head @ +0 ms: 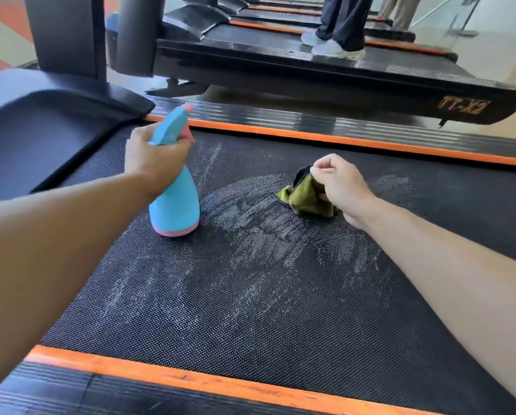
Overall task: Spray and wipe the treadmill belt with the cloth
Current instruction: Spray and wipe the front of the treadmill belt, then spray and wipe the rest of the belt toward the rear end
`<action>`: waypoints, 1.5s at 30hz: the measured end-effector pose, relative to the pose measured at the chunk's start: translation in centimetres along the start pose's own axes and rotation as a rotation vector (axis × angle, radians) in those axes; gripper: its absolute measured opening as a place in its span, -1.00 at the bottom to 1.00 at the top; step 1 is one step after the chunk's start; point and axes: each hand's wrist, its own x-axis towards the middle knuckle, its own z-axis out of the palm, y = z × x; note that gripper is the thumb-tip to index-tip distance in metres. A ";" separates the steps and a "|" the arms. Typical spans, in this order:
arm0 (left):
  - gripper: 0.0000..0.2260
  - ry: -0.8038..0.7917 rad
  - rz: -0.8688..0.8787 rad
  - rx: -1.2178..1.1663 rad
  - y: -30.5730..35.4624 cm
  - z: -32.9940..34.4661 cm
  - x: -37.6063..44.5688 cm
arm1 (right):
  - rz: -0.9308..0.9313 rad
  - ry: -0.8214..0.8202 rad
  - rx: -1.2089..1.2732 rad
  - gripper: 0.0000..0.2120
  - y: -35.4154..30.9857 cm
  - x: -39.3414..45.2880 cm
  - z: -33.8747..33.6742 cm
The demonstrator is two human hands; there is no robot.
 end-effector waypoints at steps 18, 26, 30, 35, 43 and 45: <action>-0.43 0.165 0.140 0.321 0.3 -3.5 -9.6 | -0.026 -0.180 0.315 -0.87 -5.3 -0.3 1.2; -0.77 -0.581 -0.042 -0.078 4.1 5.6 -9.1 | -0.116 -0.437 0.254 -0.79 -6.8 -2.1 1.6; -0.73 -0.644 -0.108 -0.227 3.6 6.2 -9.1 | -0.166 -0.361 0.124 -0.82 -5.9 -1.9 -0.8; -0.87 -0.768 -0.156 -0.473 5.1 7.9 -9.0 | -0.223 -0.276 -0.013 -0.74 -4.6 -1.6 -3.9; -0.73 -0.847 -0.362 -0.682 5.8 9.7 -10.0 | -0.223 -0.210 0.005 -0.77 -3.3 -2.2 -4.8; -0.82 -0.726 -0.374 -0.708 5.8 9.6 -9.9 | -0.165 -0.139 -0.077 -0.65 -2.4 -2.6 -4.2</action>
